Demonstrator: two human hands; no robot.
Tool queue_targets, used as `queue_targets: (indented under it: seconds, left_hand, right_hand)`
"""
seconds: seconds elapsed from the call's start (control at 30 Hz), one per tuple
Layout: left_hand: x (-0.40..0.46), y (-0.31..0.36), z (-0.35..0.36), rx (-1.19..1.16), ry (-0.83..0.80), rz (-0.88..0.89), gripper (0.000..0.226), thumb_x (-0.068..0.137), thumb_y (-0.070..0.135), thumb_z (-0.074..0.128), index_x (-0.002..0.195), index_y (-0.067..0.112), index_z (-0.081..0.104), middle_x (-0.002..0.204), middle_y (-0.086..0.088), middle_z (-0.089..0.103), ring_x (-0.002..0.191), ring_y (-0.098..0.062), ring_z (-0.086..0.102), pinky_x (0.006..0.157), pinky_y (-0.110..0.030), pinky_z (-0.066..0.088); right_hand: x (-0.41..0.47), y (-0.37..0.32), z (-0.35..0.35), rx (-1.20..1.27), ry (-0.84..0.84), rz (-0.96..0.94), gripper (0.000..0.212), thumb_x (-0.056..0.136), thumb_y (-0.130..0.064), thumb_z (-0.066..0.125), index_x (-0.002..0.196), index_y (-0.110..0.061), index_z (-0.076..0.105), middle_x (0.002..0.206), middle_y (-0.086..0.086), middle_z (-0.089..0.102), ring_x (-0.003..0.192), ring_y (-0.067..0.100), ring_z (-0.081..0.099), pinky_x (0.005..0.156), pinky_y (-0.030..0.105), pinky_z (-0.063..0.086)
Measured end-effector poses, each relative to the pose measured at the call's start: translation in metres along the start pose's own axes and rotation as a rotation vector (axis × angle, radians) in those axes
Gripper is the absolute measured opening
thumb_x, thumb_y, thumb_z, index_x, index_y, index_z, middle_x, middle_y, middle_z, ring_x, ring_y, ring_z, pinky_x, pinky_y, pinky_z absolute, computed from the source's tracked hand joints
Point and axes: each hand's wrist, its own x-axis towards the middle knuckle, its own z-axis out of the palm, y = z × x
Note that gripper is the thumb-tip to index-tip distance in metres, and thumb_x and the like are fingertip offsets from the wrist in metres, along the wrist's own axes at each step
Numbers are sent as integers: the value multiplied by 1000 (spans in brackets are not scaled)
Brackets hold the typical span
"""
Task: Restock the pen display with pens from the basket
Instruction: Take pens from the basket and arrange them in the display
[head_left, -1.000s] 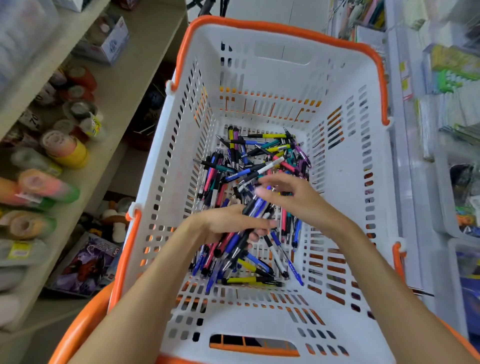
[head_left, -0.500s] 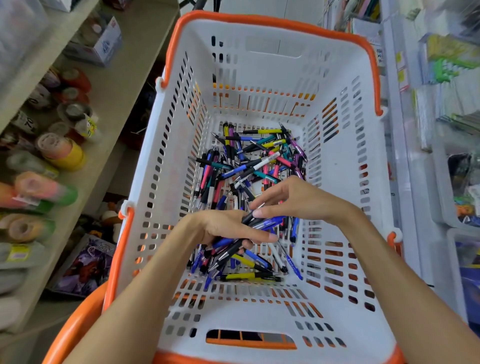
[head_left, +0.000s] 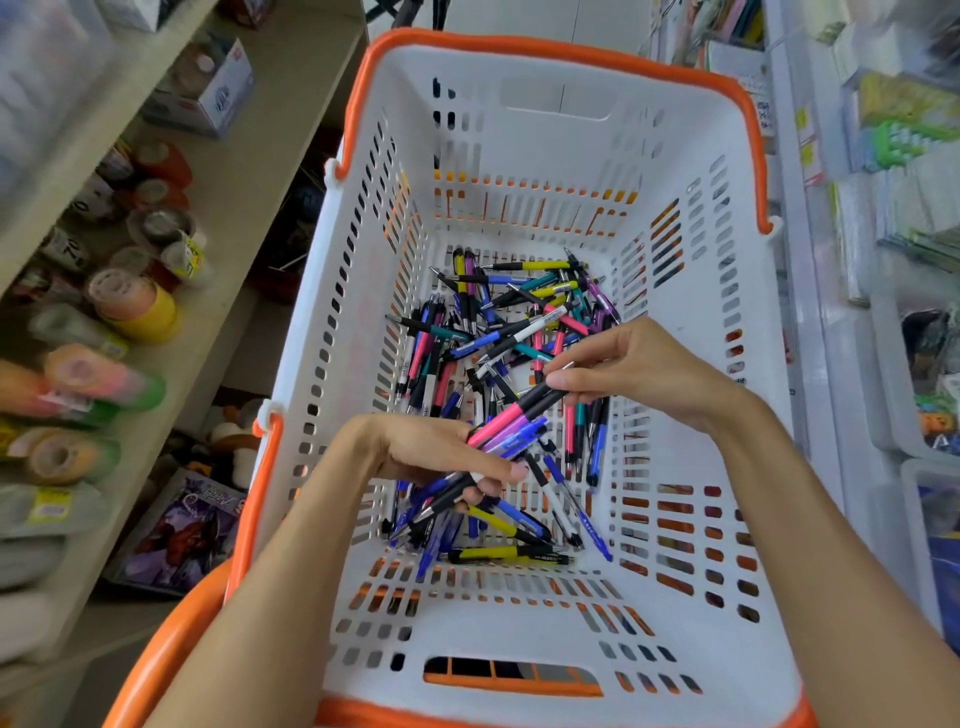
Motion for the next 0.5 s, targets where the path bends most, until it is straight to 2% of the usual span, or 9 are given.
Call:
queue_targets:
  seconds: [0.1,0.2,0.3,0.33,0.4,0.5]
  left_hand:
    - [0,-3,-7,-24,40,-37,23,92,26,60,74,16,51,64,1,50,61,-11,47,70,-25,46]
    - [-4,-6,-12,-121,50,-85,22,87,26,66,74,16,52,62,1,49,58,-11,47,69,-26,46]
    - [-5,-9,-16,-186,116,-125,24,90,27,62,74,14,50,62,1,50,56,-11,47,68,-26,49]
    - [-3,-9,-15,-273,179,-113,23,92,27,59,77,12,50,62,1,51,55,-11,48,66,-25,50]
    - [3,-6,-13,-590,361,7,19,96,25,52,87,8,51,62,1,54,54,-11,49,58,-23,50]
    - [11,4,-10,-1111,582,365,18,100,22,46,101,5,51,79,-6,69,68,-15,64,64,-28,58]
  right_hand:
    - [1,4,6,29,55,-14,17,79,-12,73,96,-10,75,85,6,75,78,18,72,70,17,54]
    - [2,4,11,50,99,-38,17,79,-14,72,96,-12,74,85,1,75,76,12,70,70,15,53]
    - [2,-5,2,287,257,-43,14,79,-11,70,92,-14,72,86,-1,74,78,10,69,71,14,53]
    - [3,-9,0,376,327,-66,14,78,-10,70,91,-14,72,85,-1,74,79,11,69,72,14,53]
    - [5,-15,4,437,499,-133,15,78,-9,71,92,-16,72,86,-2,74,79,9,70,74,15,53]
    - [5,-14,34,326,731,-202,18,79,-8,72,94,-18,71,83,-8,72,75,4,69,70,13,52]
